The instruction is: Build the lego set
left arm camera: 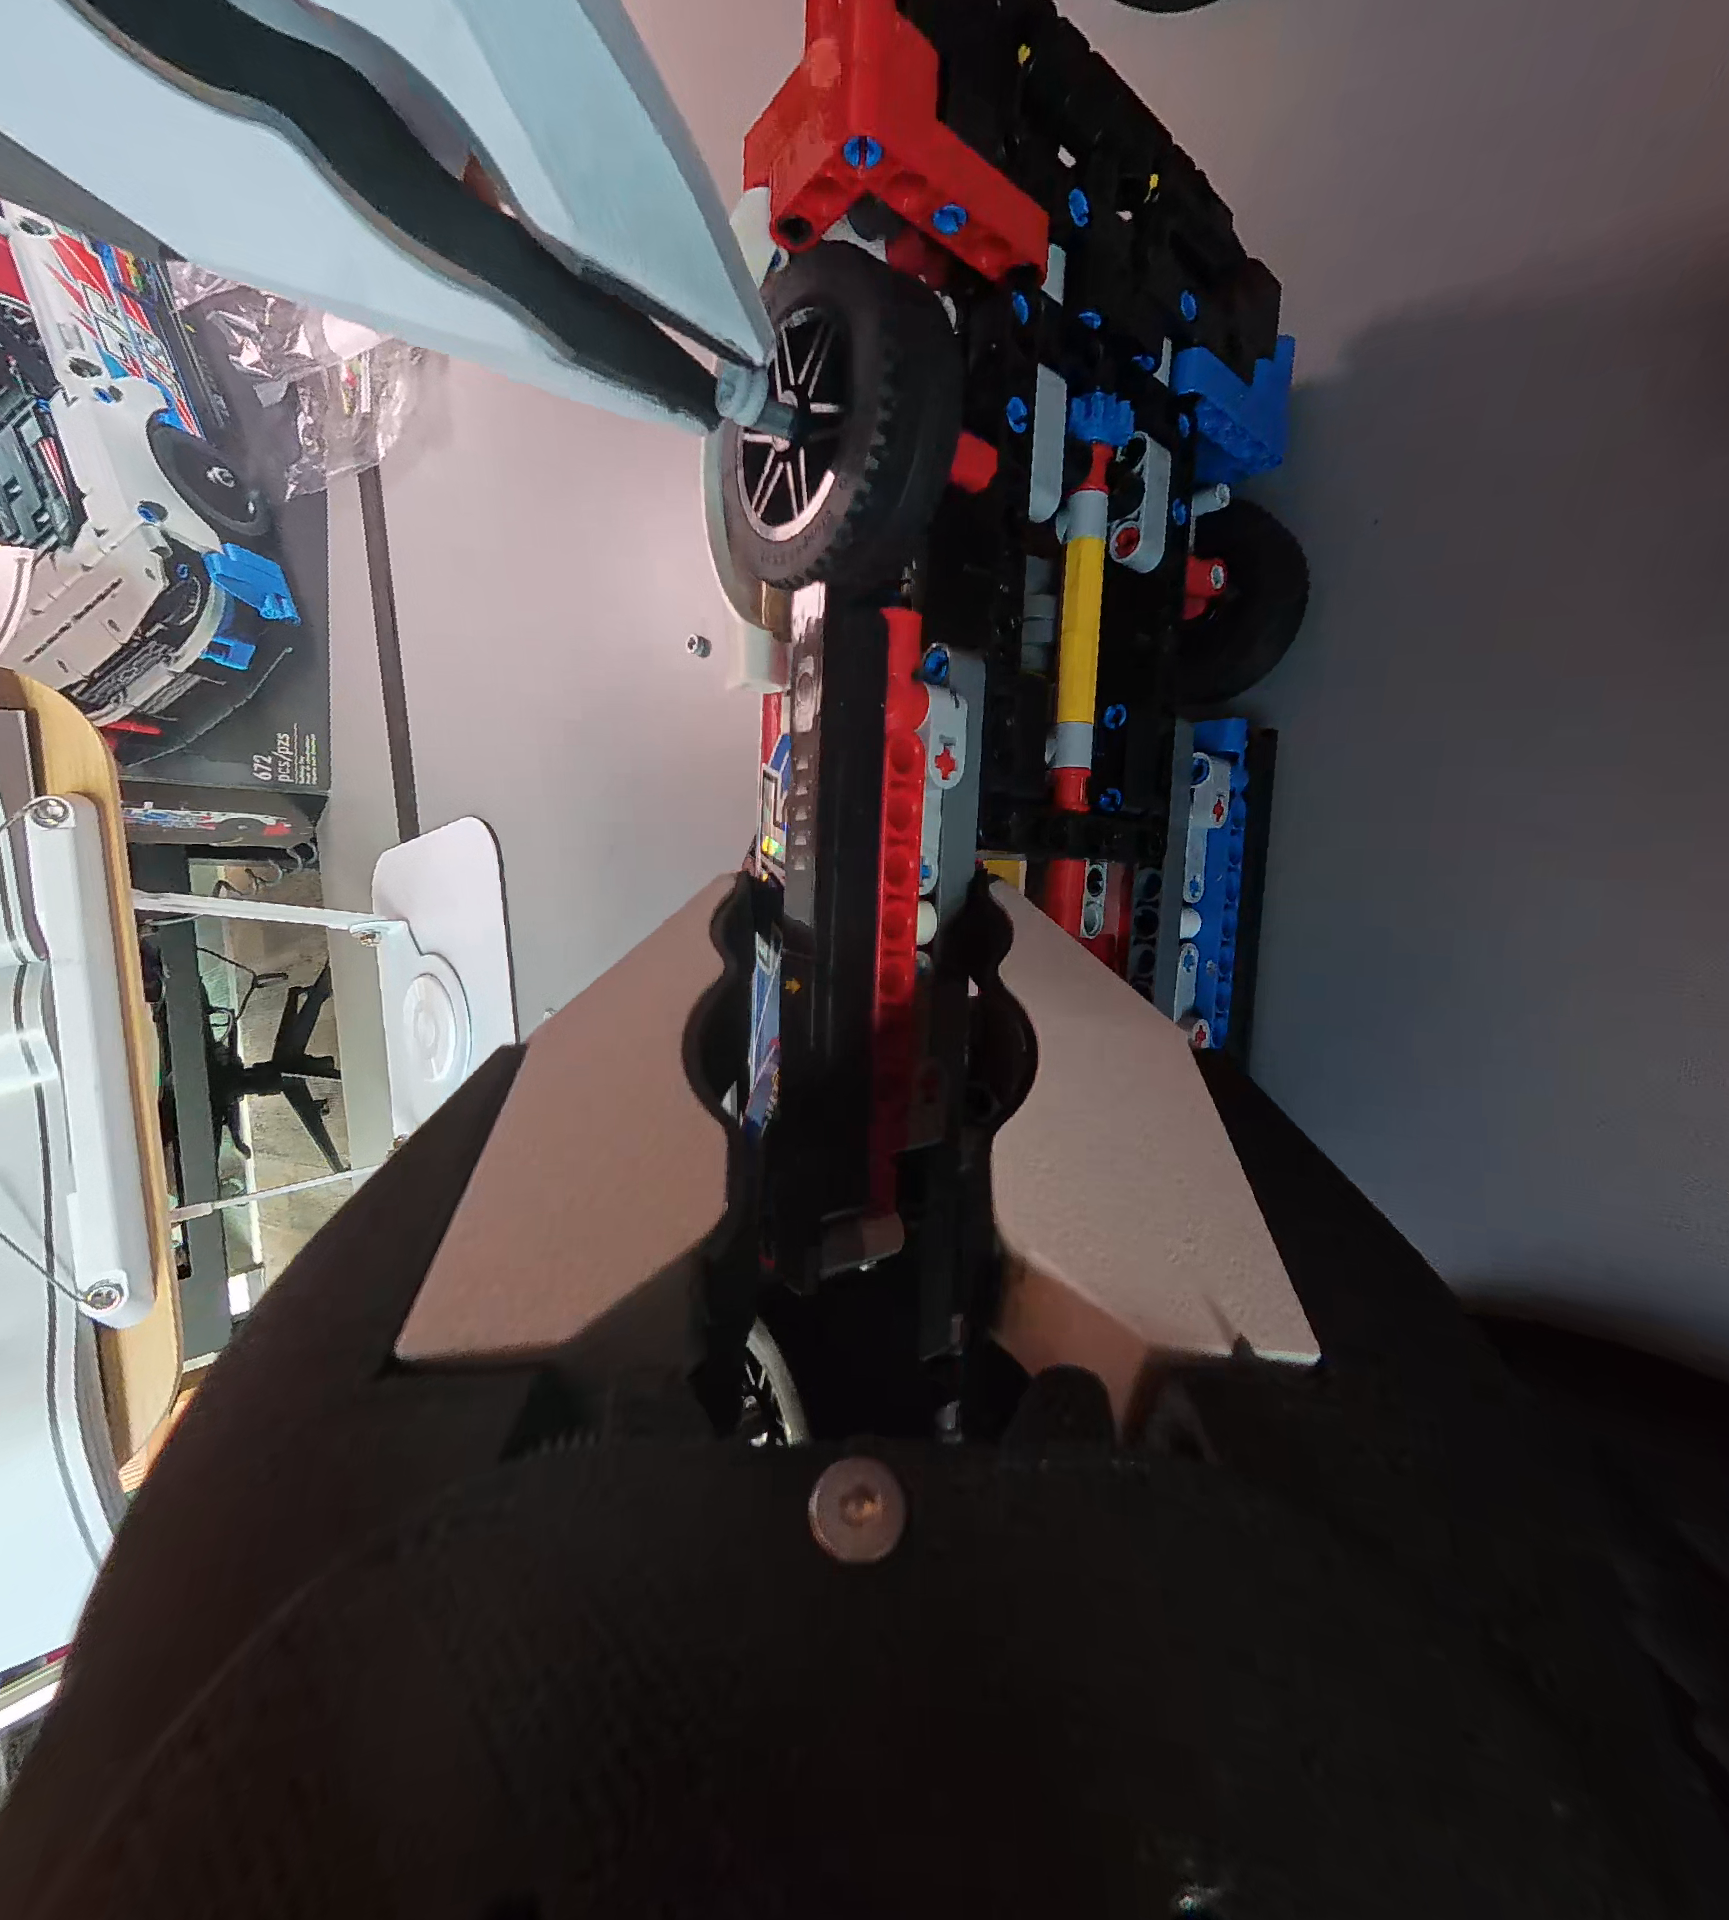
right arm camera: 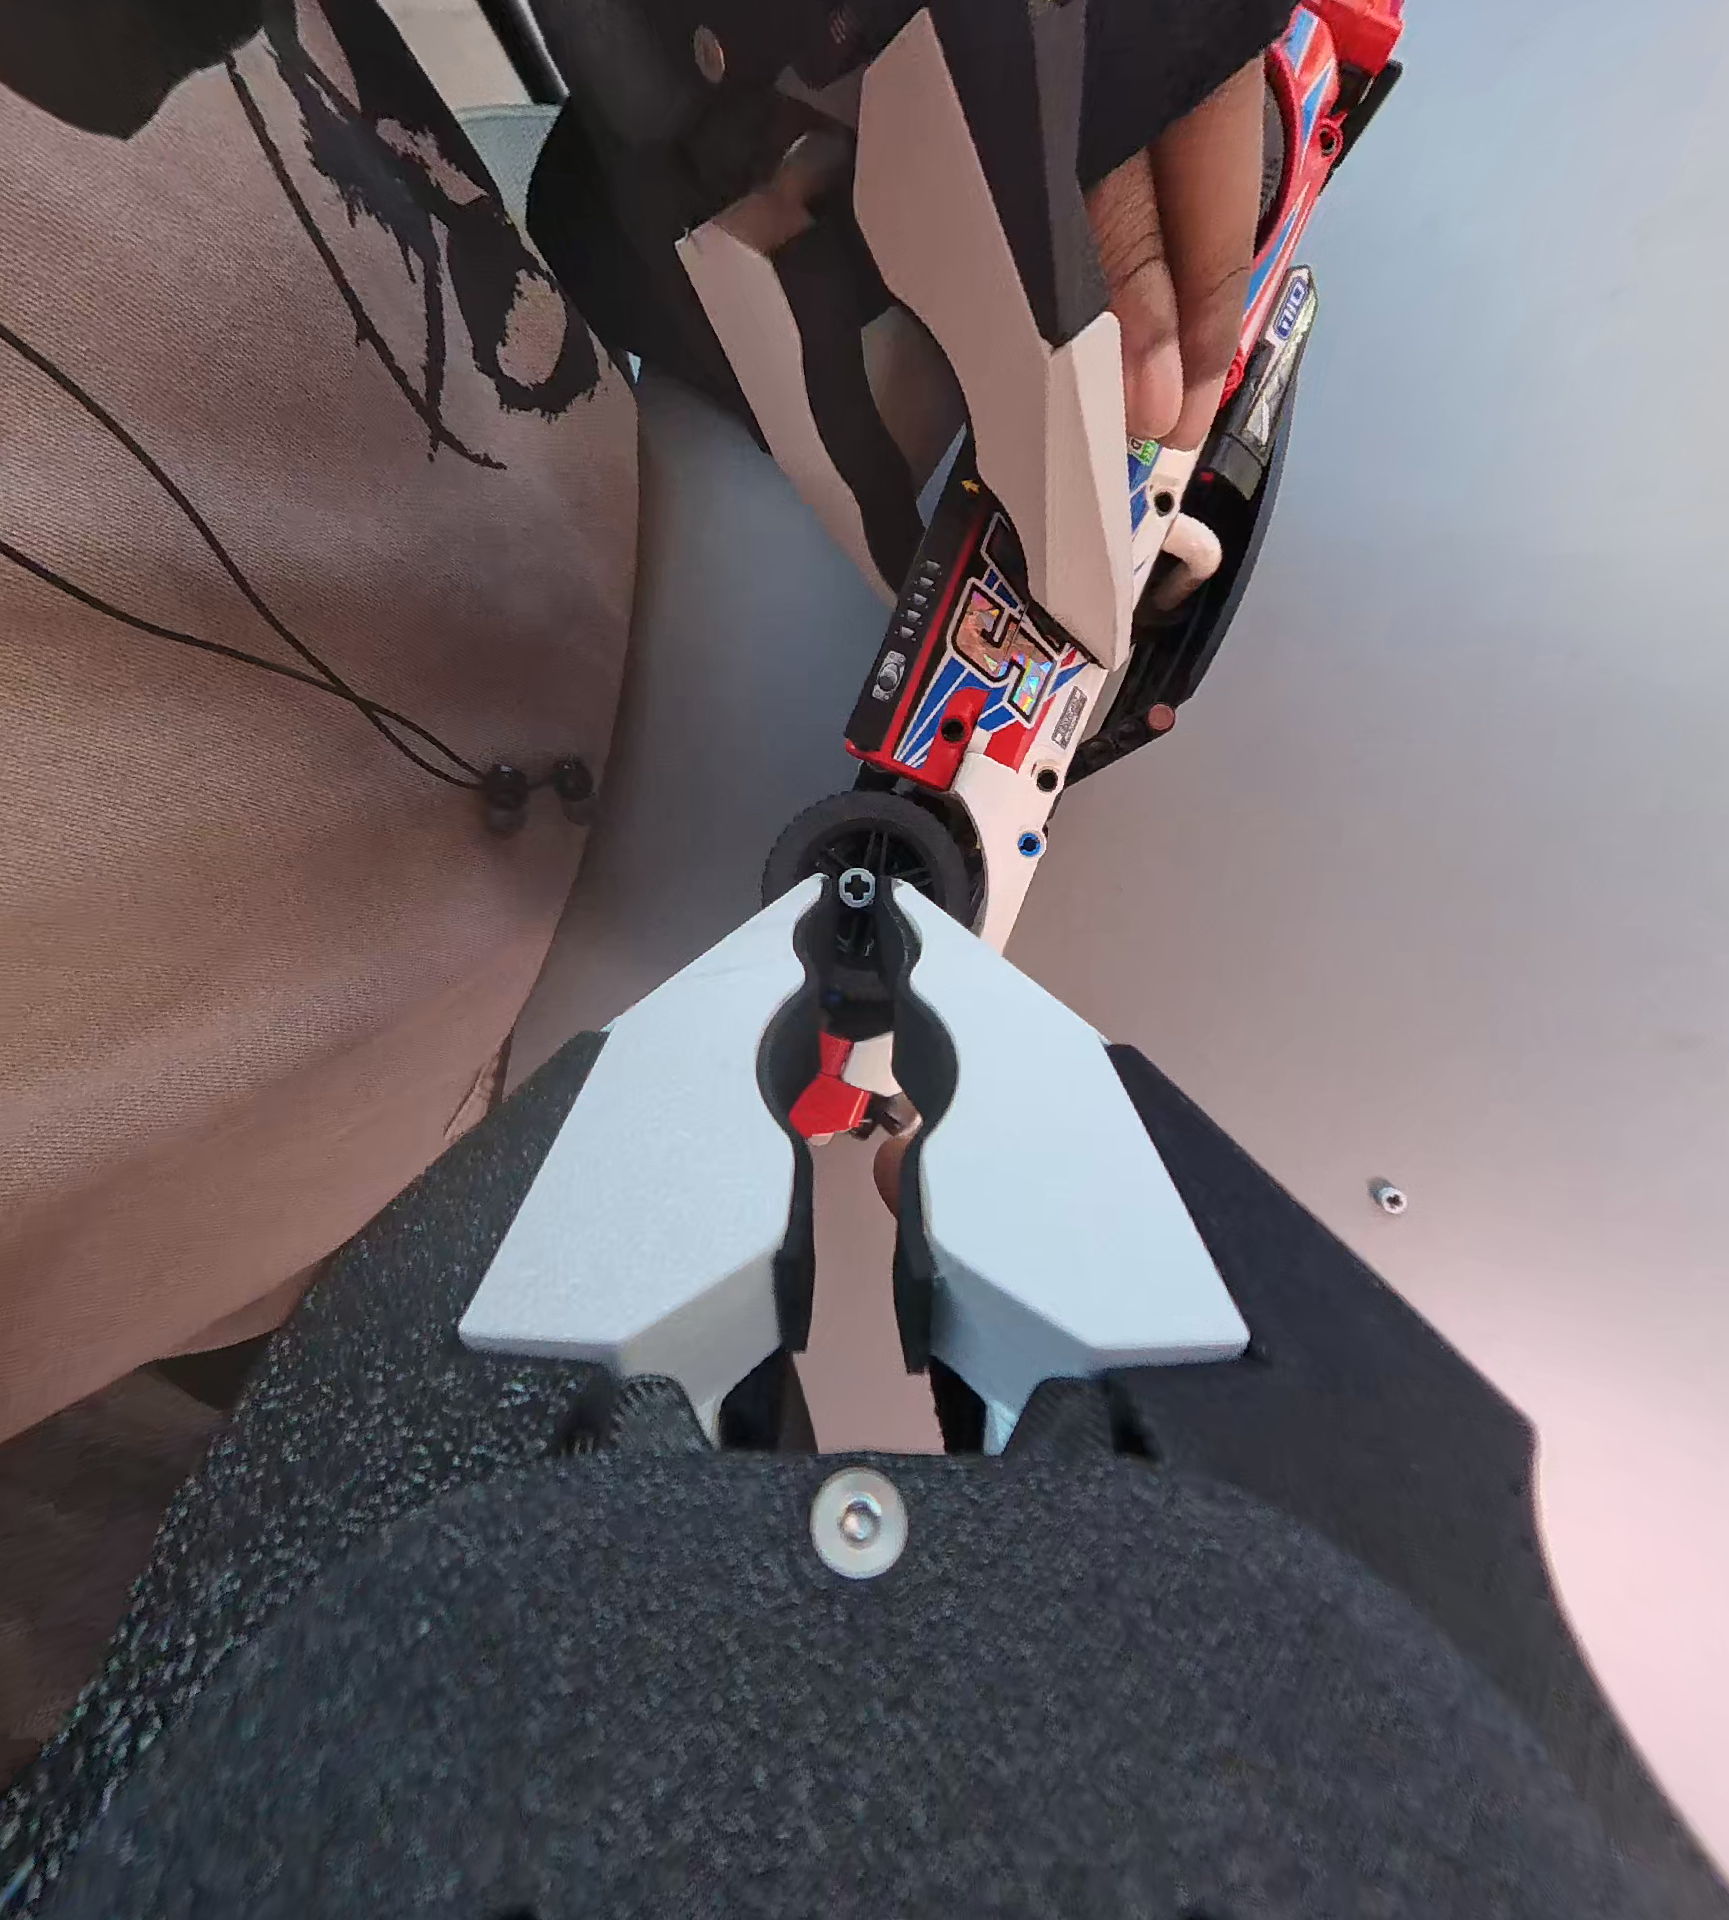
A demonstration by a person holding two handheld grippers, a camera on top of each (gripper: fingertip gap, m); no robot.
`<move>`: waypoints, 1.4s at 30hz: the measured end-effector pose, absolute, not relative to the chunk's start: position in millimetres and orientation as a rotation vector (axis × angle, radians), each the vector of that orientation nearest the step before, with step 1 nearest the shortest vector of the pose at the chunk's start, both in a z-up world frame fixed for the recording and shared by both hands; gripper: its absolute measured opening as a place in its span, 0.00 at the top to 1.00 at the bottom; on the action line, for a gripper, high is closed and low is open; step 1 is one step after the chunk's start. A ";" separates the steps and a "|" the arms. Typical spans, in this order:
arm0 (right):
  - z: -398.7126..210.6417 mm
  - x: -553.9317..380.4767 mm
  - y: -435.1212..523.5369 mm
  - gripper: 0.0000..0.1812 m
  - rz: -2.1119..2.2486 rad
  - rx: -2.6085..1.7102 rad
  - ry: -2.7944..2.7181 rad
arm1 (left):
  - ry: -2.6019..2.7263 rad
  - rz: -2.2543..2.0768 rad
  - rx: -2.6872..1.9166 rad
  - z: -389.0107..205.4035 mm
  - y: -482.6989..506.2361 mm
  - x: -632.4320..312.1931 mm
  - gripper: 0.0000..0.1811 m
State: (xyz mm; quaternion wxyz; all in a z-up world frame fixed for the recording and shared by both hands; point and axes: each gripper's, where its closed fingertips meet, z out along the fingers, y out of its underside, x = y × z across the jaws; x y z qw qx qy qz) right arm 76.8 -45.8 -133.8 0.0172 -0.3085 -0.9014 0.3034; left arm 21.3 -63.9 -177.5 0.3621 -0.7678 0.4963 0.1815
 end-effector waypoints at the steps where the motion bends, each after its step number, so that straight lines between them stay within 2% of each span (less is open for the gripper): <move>1: -133.9 76.7 -45.8 0.98 0.940 -0.976 -2.798 | 1.278 0.475 -1.975 -177.4 -64.0 21.3 0.79; 20: -135.7 79.4 -45.1 0.98 0.913 -1.137 -2.762 | 1.243 0.685 -1.847 -172.5 -68.2 27.6 0.81; 42: -139.3 95.9 -56.7 0.98 0.528 -0.959 -3.007 | 1.261 0.791 -1.742 -167.5 -77.6 42.2 0.81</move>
